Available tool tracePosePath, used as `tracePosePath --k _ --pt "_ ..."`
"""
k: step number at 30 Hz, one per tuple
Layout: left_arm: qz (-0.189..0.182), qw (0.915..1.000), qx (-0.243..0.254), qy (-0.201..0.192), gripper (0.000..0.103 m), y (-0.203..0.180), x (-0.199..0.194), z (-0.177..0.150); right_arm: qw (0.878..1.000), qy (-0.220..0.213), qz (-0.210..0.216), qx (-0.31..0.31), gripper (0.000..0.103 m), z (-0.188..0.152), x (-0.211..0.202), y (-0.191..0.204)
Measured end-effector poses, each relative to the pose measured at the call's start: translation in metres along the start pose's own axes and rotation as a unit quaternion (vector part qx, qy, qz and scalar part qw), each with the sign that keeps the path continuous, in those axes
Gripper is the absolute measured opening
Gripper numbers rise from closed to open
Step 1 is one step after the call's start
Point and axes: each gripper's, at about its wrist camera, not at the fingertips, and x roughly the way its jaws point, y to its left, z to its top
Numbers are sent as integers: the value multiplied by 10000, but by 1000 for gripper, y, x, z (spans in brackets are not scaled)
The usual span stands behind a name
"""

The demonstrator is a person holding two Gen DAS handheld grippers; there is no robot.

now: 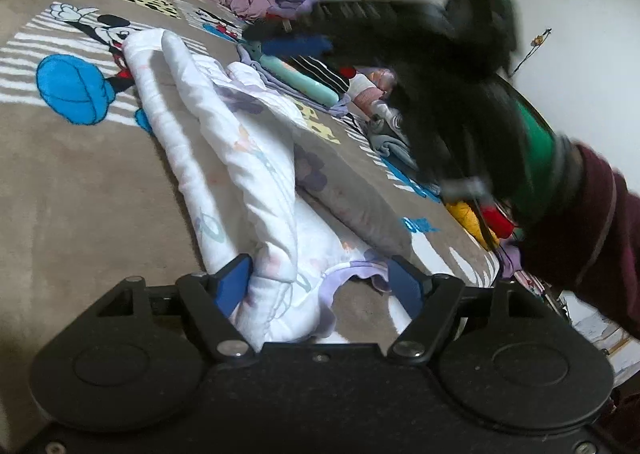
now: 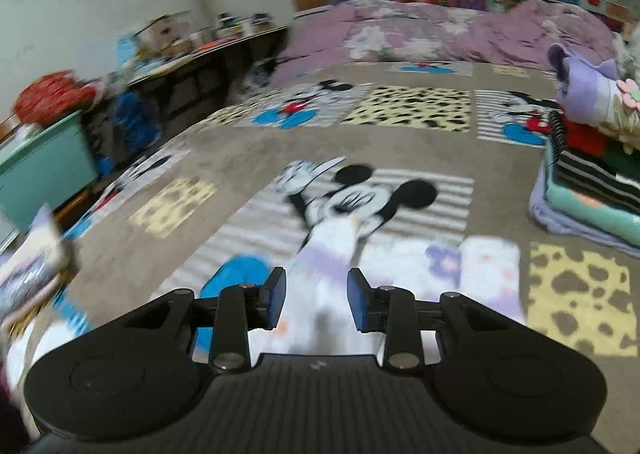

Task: Fold clothes

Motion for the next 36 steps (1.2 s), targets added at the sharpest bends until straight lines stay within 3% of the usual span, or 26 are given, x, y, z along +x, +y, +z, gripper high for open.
tracePosePath --k 3,7,11,14,18,21,23,25,29,33,36 --pt "53 10000 -2 38 80 -2 4 0 9977 148 255 -617 35 -32 -12 23" --pt "233 9991 292 177 82 -11 2 2 9839 745 -113 -1623 38 -67 6 49" --pt "430 9971 626 13 82 -17 -24 3 9914 277 54 -1281 38 -65 -9 46" --pt "553 9968 226 -528 81 3 -48 14 9934 -123 187 -1126 38 -70 -30 44" --pt "884 9891 -403 -1110 80 27 -57 31 9887 -338 244 -1438 38 -94 -48 54" --pt "924 9858 -668 -1230 76 36 -44 49 9800 -478 112 -1926 38 -113 -47 72" --pt "954 9833 -839 -1304 76 42 -35 61 9755 -211 -108 -2187 38 -122 -34 81" --pt "1085 9840 -743 -1200 74 42 -24 72 9727 -63 -302 -2301 38 -129 -23 85" --pt "1211 9871 -399 -970 73 40 2 92 9764 -123 -247 -2140 38 -122 -33 83" --pt "1349 9879 -31 -771 52 41 28 108 9741 -376 -366 -2198 38 -104 -44 87" --pt "1600 9857 85 -517 50 57 49 120 9718 -460 -564 -2241 40 -91 -38 85"
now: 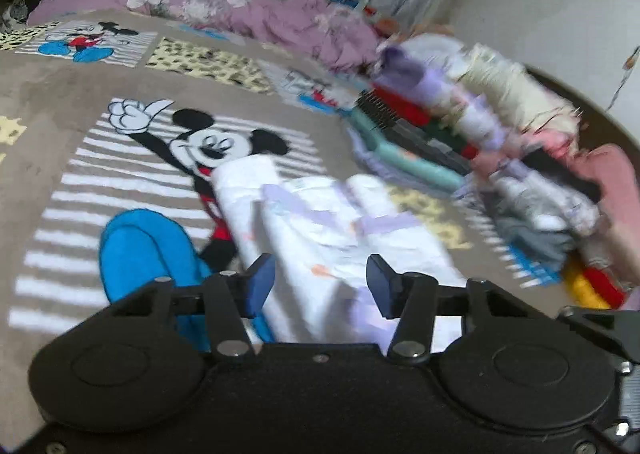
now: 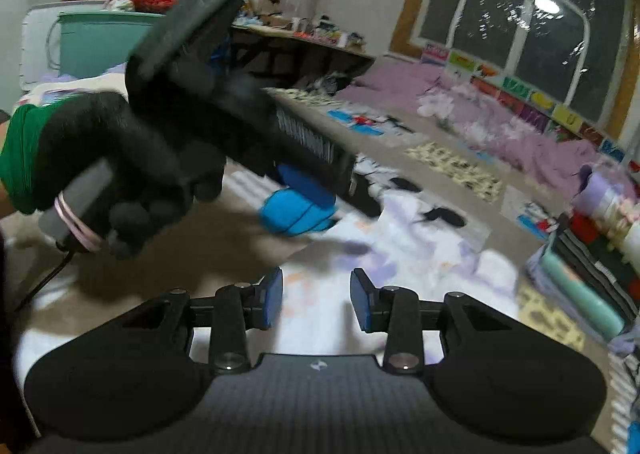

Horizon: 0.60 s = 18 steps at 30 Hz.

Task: Fold clothes
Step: 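Open both tools and withdraw them above the folded garment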

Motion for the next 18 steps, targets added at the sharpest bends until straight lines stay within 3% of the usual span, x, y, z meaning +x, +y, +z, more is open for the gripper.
tracePosePath --k 2,4,5,8,13,15,18 --pt "-56 9998 -156 112 49 10 11 3 9998 155 -49 108 43 -2 16 -6" --pt "-130 9992 -324 212 35 19 21 4 9986 422 40 308 44 -10 33 -8" --pt "-158 9987 -400 262 34 23 26 4 9980 492 57 400 44 -14 37 -7" --pt "199 9988 -166 422 35 24 38 0 9967 515 25 623 44 -24 42 -5" --pt "459 9975 513 -183 35 6 4 14 9969 481 -42 614 44 -14 35 -6" --pt "318 9962 684 -431 35 3 -7 17 9979 310 -126 555 46 -9 28 -6" --pt "270 9955 904 -119 35 -2 13 14 9986 160 -284 408 51 -7 26 -7"
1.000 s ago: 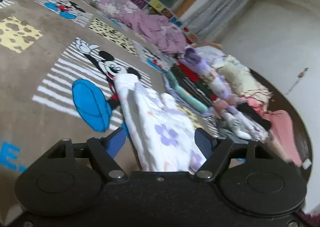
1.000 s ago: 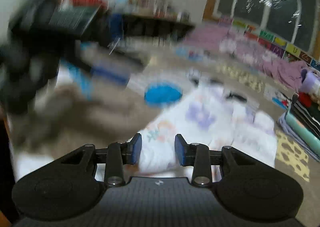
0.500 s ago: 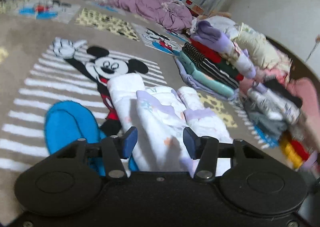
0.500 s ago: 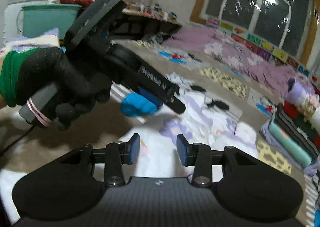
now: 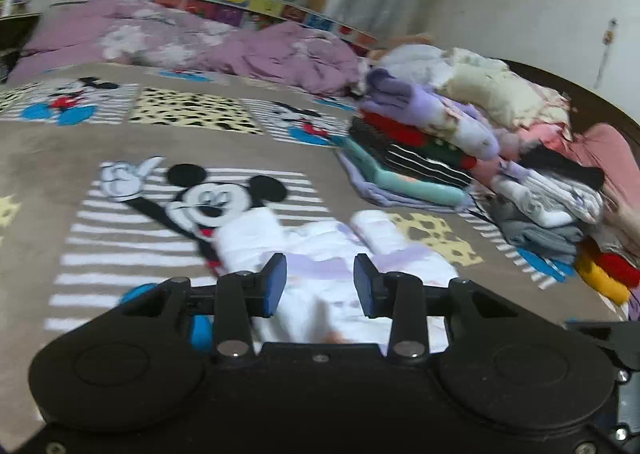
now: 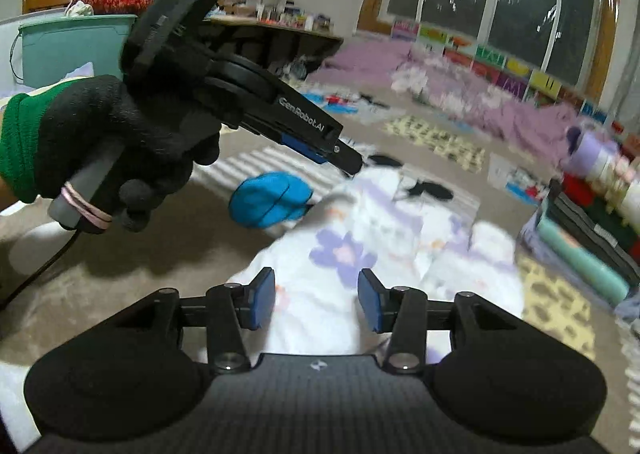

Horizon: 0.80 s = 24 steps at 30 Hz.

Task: Fold clothes
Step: 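Grasp the garment's lavender-trimmed end with the left tool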

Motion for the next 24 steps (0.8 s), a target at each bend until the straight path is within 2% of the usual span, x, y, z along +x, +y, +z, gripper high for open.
tracePosePath --k 3,4,7,9,13,15,17,21,24 --pt "-67 9992 225 314 35 -6 21 -3 9998 147 -3 100 56 -5 13 -5" --pt "100 9975 254 653 36 -4 38 -6 9993 276 86 216 56 -7 19 -7" --pt "-69 9975 154 682 36 2 45 -8 9982 444 166 360 56 -11 29 -8" --pt "-181 9969 313 692 36 3 41 0 9985 426 104 324 56 -11 30 -5" --pt "-36 9994 328 140 35 10 29 20 9995 247 -81 189 56 -11 19 4" --pt "15 9993 369 107 35 10 40 26 9996 204 -114 165 56 -14 18 5" --pt "108 9986 444 276 35 11 59 26 9996 192 -129 153 57 -17 18 6" --pt "253 9919 960 793 37 4 96 10 9993 264 -45 278 57 -18 21 3" --pt "297 9903 1046 869 37 1 98 12 9987 360 22 354 57 -18 25 2"
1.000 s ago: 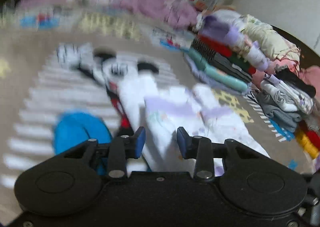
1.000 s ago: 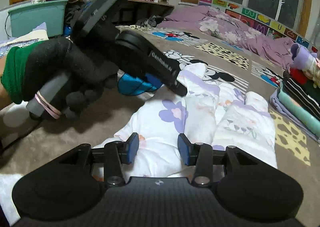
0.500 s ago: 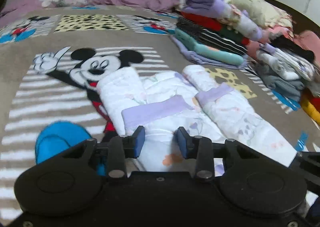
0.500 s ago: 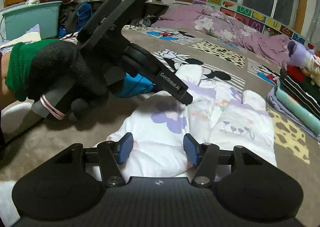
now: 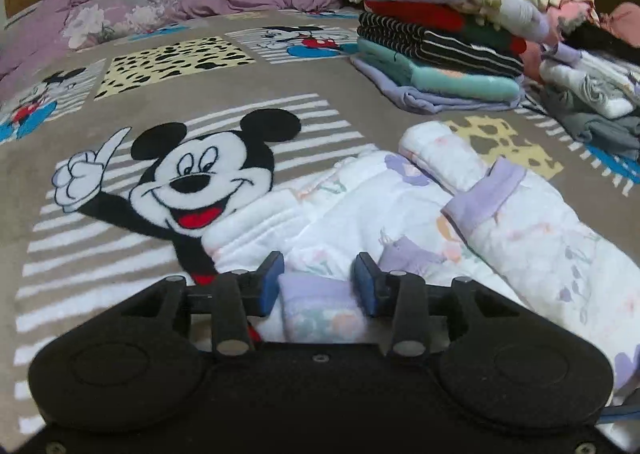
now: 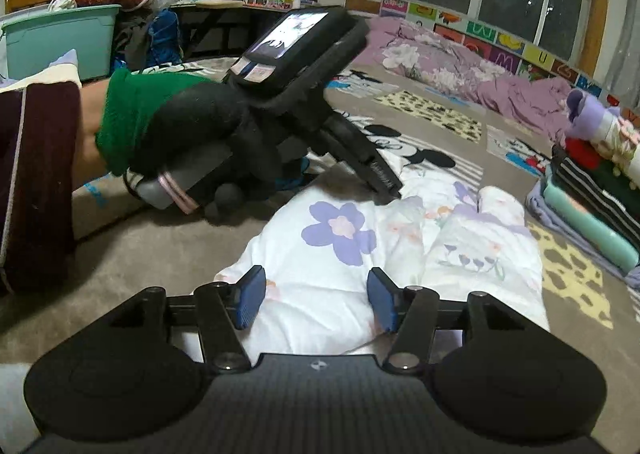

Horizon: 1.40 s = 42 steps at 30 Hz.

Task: Fold clothes

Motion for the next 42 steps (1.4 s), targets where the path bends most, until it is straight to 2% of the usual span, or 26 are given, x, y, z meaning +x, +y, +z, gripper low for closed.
tracePosePath --k 3,7,11,16,20,24,27,30,32,36,38,40,42 --pt "-75 9998 -85 -140 37 4 -7 -4 9999 68 32 85 57 0 3 1" --pt "-192 9967 -315 -726 45 6 -40 -4 9996 -141 127 231 57 5 -14 -2" --pt "-29 9943 -263 -1028 46 -5 -85 -10 9981 -508 179 314 58 3 -53 -10" --pt "266 9881 -474 -1440 51 -27 -134 -34 9946 -996 -7 285 58 -19 -106 -28" --pt "626 9839 -220 -1661 55 -60 -165 -68 9919 -1244 -214 160 62 -41 -139 -42" --pt "1080 9818 207 -1551 60 -89 -186 -98 9902 -1322 -404 -208 62 -67 -156 -49" --pt "1337 9788 560 -1444 65 -109 -200 -118 9886 -1197 -556 -730 62 -90 -158 -45" --pt "1474 9751 844 -1428 67 -127 -216 -138 9852 -994 -688 -1218 62 -115 -155 -37" --pt "1525 9720 1207 -1322 69 -138 -222 -148 9836 -856 -717 -1417 62 -126 -151 -33" --pt "1704 9581 2125 -888 69 -161 -214 -171 9775 -467 -892 -1852 62 -139 -141 -24" --pt "1820 9453 2617 -686 69 -172 -206 -181 9755 -364 -962 -1943 63 -142 -137 -22" --pt "1997 9250 3198 -481 69 -183 -193 -192 9733 -260 -1030 -2034 64 -145 -133 -20" --pt "2179 9000 3762 -321 69 -193 -180 -201 9710 -256 -1087 -2113 64 -148 -130 -18"
